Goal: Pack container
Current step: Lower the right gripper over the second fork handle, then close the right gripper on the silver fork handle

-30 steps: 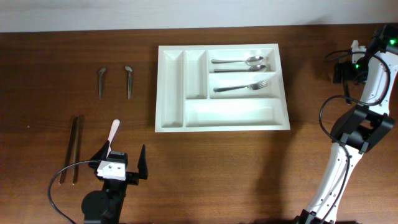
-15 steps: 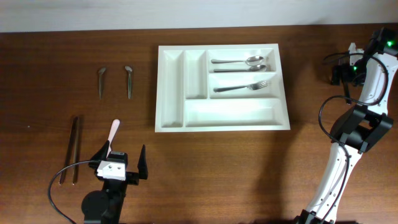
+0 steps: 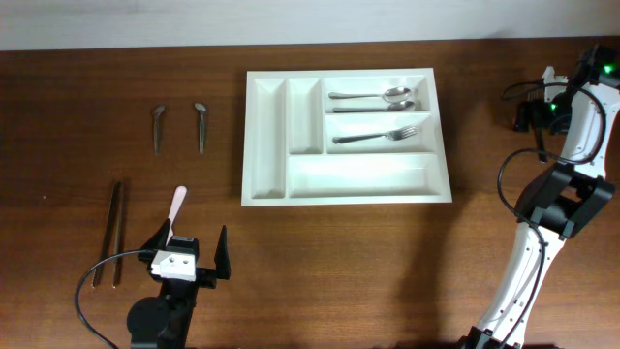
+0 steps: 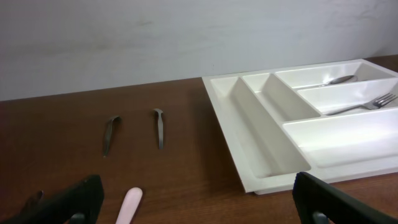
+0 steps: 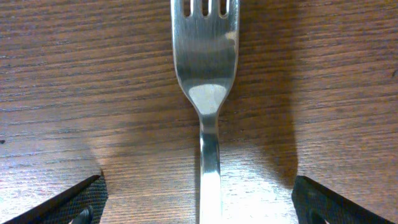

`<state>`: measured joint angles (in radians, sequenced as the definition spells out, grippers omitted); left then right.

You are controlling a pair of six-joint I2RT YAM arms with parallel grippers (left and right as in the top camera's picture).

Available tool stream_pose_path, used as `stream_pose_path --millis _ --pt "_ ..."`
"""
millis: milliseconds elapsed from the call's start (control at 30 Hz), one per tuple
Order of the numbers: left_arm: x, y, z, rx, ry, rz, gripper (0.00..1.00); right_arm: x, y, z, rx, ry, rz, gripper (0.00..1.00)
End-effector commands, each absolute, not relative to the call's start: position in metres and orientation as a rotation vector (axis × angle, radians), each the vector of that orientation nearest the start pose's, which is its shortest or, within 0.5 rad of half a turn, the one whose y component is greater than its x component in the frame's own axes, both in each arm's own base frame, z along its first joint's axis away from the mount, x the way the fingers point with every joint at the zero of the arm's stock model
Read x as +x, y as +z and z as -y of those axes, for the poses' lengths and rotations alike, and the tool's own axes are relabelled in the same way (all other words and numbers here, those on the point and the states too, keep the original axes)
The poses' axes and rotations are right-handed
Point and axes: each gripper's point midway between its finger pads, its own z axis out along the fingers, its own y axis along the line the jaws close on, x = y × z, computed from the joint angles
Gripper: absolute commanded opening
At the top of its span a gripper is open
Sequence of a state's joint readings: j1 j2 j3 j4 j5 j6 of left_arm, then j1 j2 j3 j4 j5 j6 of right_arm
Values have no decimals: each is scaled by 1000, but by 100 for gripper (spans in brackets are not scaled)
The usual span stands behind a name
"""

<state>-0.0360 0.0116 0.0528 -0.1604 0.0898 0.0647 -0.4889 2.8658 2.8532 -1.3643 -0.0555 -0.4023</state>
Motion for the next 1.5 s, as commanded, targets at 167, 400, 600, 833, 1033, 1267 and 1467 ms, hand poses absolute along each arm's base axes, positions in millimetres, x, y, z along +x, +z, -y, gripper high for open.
stream_pose_path --millis 167,400,600,833,1033,1267,1467 --pt "241 156 21 154 -31 -1680 99 479 -53 242 114 56 -3083 96" --pt "241 156 21 154 -31 -1680 99 482 -53 244 114 46 -3071 72" --pt "241 156 21 154 -31 -1680 99 486 -53 246 114 34 -3055 34" --pt "241 156 21 154 -31 -1680 99 491 -52 249 195 24 -3030 4" --pt "241 156 21 154 -31 -1680 99 498 -41 250 282 9 -2993 4" --pt "241 156 21 154 -31 -1680 99 533 62 257 357 -92 -2756 4" --pt "241 156 21 154 -31 -1680 99 547 188 225 535 -1 -2470 4"
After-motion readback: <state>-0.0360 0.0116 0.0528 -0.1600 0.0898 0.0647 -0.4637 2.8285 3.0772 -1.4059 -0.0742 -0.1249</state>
